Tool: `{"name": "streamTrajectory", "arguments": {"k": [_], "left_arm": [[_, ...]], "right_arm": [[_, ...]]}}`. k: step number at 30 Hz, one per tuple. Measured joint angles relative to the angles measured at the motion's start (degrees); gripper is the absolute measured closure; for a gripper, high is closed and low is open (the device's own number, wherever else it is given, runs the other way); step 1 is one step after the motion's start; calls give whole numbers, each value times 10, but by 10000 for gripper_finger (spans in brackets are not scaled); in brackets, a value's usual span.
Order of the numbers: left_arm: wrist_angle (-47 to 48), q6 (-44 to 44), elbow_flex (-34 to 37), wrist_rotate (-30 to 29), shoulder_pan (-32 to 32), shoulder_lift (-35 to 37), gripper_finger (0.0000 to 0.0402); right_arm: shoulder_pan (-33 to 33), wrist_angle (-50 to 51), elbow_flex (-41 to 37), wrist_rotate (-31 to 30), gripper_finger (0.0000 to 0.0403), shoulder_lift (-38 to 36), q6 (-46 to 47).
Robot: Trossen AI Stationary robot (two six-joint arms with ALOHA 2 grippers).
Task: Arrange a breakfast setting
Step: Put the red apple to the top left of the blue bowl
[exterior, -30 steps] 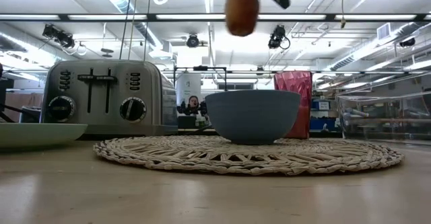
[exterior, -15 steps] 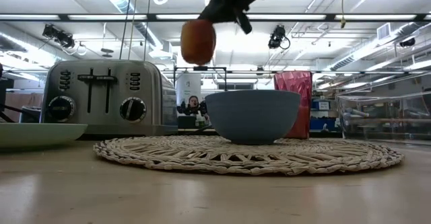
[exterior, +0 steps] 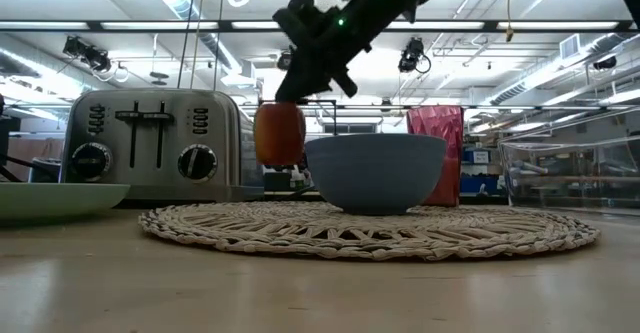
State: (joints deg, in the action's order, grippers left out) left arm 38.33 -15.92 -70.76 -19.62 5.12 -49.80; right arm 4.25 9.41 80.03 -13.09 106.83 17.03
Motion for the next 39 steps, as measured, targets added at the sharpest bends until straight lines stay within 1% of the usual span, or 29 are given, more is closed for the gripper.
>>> {"name": "streamTrajectory", "arguments": {"k": [3,11,15,18,22,28,34,39], "left_arm": [[6,0,0,0,0,0,88],[9,-2,0,0,0,0,88],[10,-3,0,0,0,0,88],[10,-4,0,0,0,0,88],[10,-4,0,0,0,0,88],[9,-4,0,0,0,0,88],[9,-4,0,0,0,0,88],[9,-3,0,0,0,0,88]], "right_arm": [[0,-8,0,-13,395,19,4],[0,-23,0,-24,395,63,3],[0,-27,0,-23,394,71,0],[0,-22,0,-21,378,72,-2],[0,-22,0,-7,347,73,4],[0,-20,0,-8,310,73,13],[0,-20,0,-6,285,63,14],[0,-11,0,-6,274,42,10]]}}
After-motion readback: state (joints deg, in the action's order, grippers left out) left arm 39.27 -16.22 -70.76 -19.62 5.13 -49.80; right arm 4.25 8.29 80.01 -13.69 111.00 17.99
